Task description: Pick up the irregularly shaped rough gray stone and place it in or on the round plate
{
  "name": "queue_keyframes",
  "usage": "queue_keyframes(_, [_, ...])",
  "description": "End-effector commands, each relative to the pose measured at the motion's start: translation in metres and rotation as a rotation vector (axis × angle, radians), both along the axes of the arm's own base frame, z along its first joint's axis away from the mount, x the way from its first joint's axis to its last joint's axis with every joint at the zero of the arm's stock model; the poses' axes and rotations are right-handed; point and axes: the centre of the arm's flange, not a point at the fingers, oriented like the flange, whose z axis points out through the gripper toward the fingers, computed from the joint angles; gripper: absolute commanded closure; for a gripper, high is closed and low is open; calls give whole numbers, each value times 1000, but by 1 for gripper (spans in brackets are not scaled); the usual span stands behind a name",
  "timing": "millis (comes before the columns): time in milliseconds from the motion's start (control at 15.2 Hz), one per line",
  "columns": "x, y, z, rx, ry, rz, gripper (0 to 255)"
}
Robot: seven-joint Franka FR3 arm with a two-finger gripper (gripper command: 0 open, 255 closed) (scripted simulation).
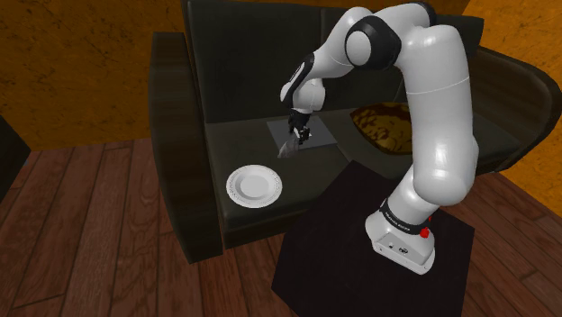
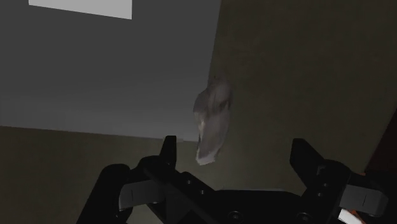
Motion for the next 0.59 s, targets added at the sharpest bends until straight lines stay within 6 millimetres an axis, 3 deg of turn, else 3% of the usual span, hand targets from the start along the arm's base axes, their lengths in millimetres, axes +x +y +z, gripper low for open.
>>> queue_keyframes(0, [0,2,-11,0,0,1,0])
queue_keyframes(66, [0,3,-19,0,0,1,0])
queue_keyframes(528, [0,3,-19,0,0,1,0])
